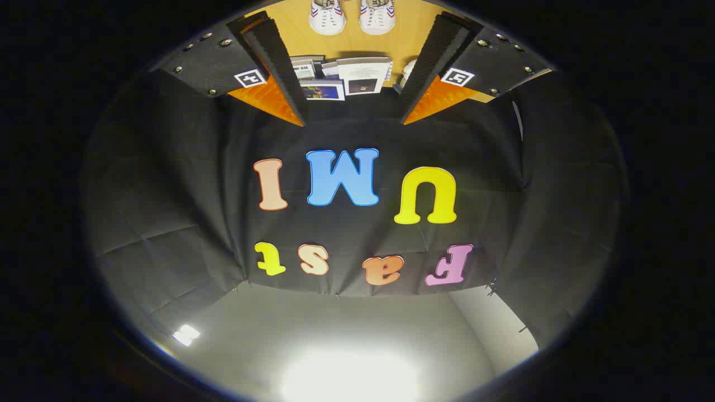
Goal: Open the storage box then place both shoes into the box .Put the left shoe in first, then the right shoe, with the right side of both shoes facing outward in a uniform manner.
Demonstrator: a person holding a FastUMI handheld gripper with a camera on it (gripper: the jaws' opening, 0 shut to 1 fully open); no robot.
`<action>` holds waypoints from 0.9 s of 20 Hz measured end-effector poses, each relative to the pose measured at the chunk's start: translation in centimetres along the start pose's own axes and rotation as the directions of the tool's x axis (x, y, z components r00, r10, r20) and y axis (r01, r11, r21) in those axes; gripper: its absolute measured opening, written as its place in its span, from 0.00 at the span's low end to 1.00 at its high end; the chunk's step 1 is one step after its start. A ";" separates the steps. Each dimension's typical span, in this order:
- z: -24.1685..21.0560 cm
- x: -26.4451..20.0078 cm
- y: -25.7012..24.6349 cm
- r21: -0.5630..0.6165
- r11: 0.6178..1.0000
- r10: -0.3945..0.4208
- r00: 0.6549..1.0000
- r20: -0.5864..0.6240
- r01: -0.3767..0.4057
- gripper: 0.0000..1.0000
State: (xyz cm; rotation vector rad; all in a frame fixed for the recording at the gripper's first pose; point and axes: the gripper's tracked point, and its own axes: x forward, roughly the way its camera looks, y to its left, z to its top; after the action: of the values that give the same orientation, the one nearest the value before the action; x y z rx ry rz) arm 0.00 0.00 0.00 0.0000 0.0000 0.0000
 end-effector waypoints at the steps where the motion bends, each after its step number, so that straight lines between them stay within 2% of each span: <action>1: 0.1 0.0 -0.2 -0.001 1.000 -0.010 1.000 -0.001 0.010 0.98; 6: 0.8 -0.8 0.4 -0.021 1.000 0.001 0.999 0.047 0.000 0.98; 18: 0.7 -0.2 1.5 -0.015 0.999 0.041 0.998 0.044 -0.041 0.98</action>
State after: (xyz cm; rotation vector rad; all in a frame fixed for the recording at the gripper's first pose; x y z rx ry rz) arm -0.19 1.52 0.68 -0.0140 -0.0446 0.0411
